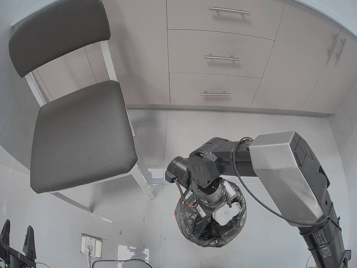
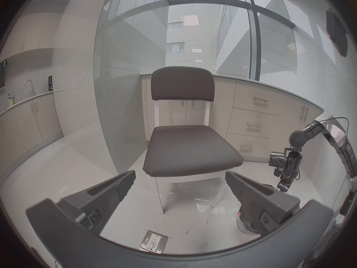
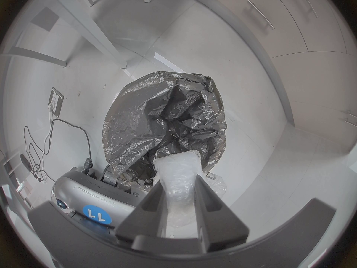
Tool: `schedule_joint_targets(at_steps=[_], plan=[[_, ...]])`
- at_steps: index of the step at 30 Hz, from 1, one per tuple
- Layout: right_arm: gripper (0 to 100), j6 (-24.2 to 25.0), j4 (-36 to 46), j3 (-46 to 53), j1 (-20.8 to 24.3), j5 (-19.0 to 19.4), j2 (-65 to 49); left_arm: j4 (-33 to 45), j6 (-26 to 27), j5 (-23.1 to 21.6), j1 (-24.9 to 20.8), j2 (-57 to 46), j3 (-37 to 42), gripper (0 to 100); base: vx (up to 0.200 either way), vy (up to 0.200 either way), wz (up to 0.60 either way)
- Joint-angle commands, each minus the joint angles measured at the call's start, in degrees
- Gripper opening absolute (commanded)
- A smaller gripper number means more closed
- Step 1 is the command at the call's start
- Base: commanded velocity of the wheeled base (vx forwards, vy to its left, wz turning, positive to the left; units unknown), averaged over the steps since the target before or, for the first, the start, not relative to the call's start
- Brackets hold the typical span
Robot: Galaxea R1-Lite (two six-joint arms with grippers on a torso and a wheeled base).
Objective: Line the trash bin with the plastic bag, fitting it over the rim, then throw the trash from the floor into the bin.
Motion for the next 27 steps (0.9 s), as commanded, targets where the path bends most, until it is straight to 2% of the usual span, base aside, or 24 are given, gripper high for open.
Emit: schedule_joint_targets(at_steps=[1, 4, 5, 17, 21, 27], plan=[[0, -0.1, 0.0, 0.0, 0.0, 0.0, 0.3, 0.0, 0.0, 0.0, 0.0, -0.9, 0.0, 100, 0.000, 0.000, 0.00], [0, -0.1, 0.0, 0.0, -0.1, -0.2, 0.2, -0.1, 0.0, 0.0, 0.0, -0.9, 0.0, 100, 0.000, 0.000, 0.00], [100, -0.1, 0.0, 0.0, -0.1, -0.2, 0.2, -0.1, 0.0, 0.0, 0.0, -0.9, 0.0, 100, 0.000, 0.000, 0.00], [100, 0.0, -1.0, 0.0, -0.3, -0.3, 0.0, -0.1, -0.3, 0.0, 0.0, -0.9, 0.0, 100, 0.000, 0.000, 0.00], [100, 0.0, -1.7, 0.0, -0.5, -2.1, 0.2, -0.1, -0.3, 0.0, 0.0, -0.9, 0.0, 100, 0.000, 0.000, 0.00], [100, 0.0, -1.7, 0.0, -0.6, -2.3, 0.2, -0.1, -0.3, 0.1, 0.0, -0.9, 0.0, 100, 0.000, 0.000, 0.00]])
